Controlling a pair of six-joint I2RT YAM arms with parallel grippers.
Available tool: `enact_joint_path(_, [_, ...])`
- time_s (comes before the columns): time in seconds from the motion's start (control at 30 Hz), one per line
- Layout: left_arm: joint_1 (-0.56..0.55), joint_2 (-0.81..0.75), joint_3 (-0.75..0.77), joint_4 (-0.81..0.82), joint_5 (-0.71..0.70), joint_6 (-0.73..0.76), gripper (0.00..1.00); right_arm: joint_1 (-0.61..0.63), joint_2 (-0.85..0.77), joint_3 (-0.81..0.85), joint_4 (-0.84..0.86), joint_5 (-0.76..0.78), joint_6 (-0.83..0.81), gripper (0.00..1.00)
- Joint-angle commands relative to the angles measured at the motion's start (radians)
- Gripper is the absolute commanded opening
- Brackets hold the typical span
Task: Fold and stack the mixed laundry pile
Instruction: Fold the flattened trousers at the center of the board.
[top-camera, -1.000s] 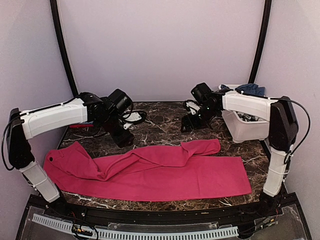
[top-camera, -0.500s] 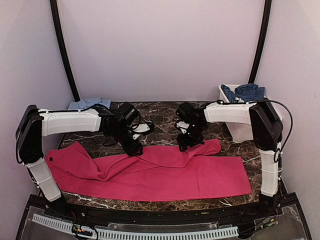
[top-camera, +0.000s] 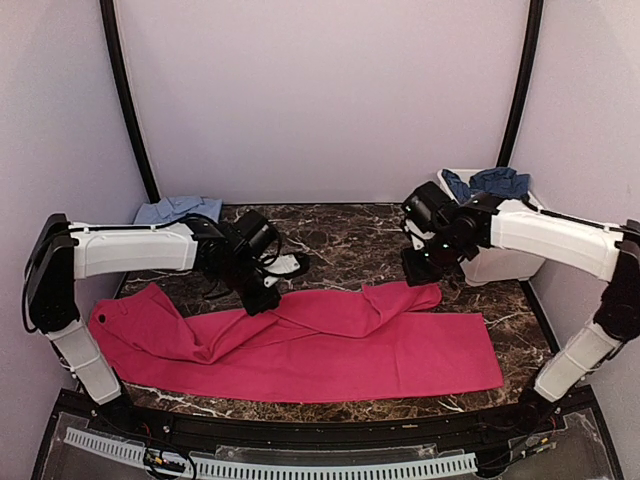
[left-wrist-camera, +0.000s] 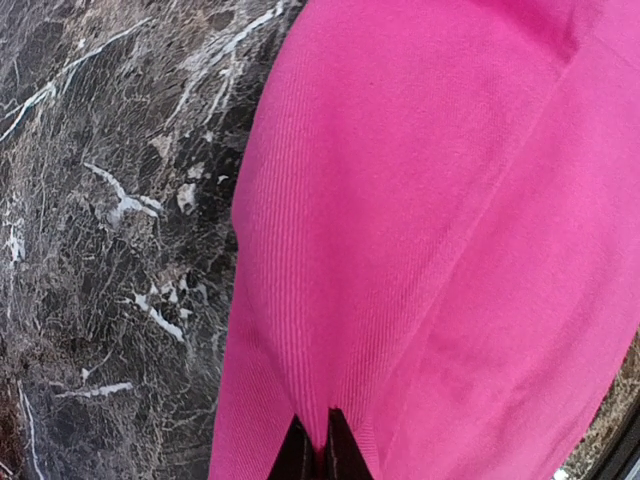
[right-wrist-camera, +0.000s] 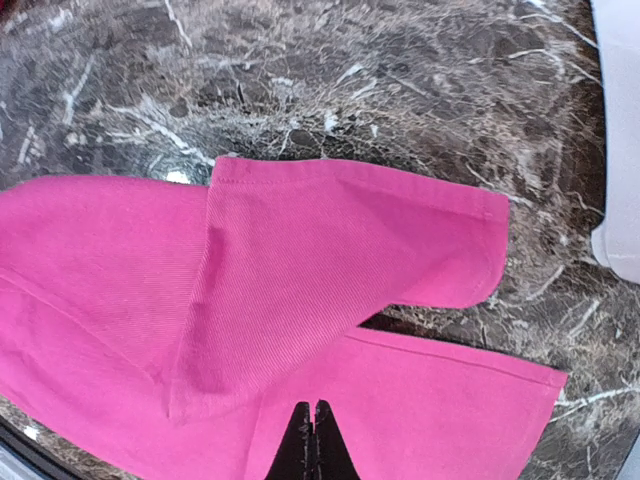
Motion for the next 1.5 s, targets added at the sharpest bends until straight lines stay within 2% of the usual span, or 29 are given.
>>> enact_joint_path(0.0, [-0.068,-0.125,-0.066,-0.051,-0.03,0.038,0.01,0.011,-0.217,-0.141,-0.037,0.007,0.161,0.0])
enact_joint_path(0.07, [-0.105,-0.15,-0.088,-0.056,-0.008,0.046,0.01,0.011,-0.278,-0.183,-0.044,-0.022,0.182,0.0])
enact_joint_path(0.1, [-0.119,-0.16,-0.095,-0.064,0.003,0.052,0.02,0.012,-0.293,-0.179,-0.064,-0.028,0.19,0.04])
enact_joint_path(0.2, [-0.229,-0.156,-0.113,-0.103,-0.006,0.079,0.06,0.012,-0.326,-0.156,-0.103,-0.041,0.185,0.25])
enact_joint_path(0.23, [-0.277,-0.134,-0.123,-0.119,-0.012,0.081,0.07,0.012,-0.334,-0.145,-0.102,-0.048,0.176,0.36])
enact_joint_path(0.27, [-0.297,-0.103,-0.133,-0.139,-0.026,0.077,0.1,0.012,-0.339,-0.135,-0.09,-0.062,0.161,0.41])
enact_joint_path(0.33, [-0.345,-0.053,-0.135,-0.154,-0.069,0.052,0.13,0.011,-0.327,-0.122,-0.062,-0.101,0.134,0.47])
enact_joint_path(0.53, [-0.364,-0.003,-0.122,-0.175,-0.127,-0.005,0.26,0.053,-0.209,-0.113,0.052,-0.152,0.128,0.44])
enact_joint_path(0.73, [-0.354,-0.158,-0.139,-0.083,-0.222,-0.05,0.35,0.129,-0.033,-0.002,0.15,-0.12,0.129,0.49])
enact_joint_path(0.87, [-0.296,-0.293,-0.165,0.015,-0.245,-0.115,0.53,0.17,0.149,0.146,0.096,-0.008,0.102,0.54])
enact_joint_path(0.9, [-0.287,-0.333,-0.18,0.046,-0.245,-0.123,0.61,0.174,0.197,0.187,0.055,0.028,0.095,0.55])
enact_joint_path(0.97, [-0.258,-0.378,-0.193,0.069,-0.227,-0.144,0.67,0.176,0.301,0.262,0.0,0.078,0.083,0.56])
enact_joint_path(1.0, [-0.242,-0.39,-0.199,0.076,-0.225,-0.156,0.74,0.177,0.333,0.292,-0.015,0.1,0.076,0.56])
enact_joint_path(1.07, [-0.232,-0.417,-0.214,0.091,-0.224,-0.16,0.8,0.178,0.371,0.32,-0.02,0.13,0.066,0.57])
enact_joint_path(1.33, [-0.22,-0.459,-0.262,0.17,-0.224,-0.165,0.83,0.173,0.484,0.33,-0.051,0.207,0.061,0.56])
enact_joint_path(1.47, [-0.22,-0.44,-0.267,0.184,-0.224,-0.167,0.83,0.169,0.497,0.308,-0.052,0.23,0.079,0.48])
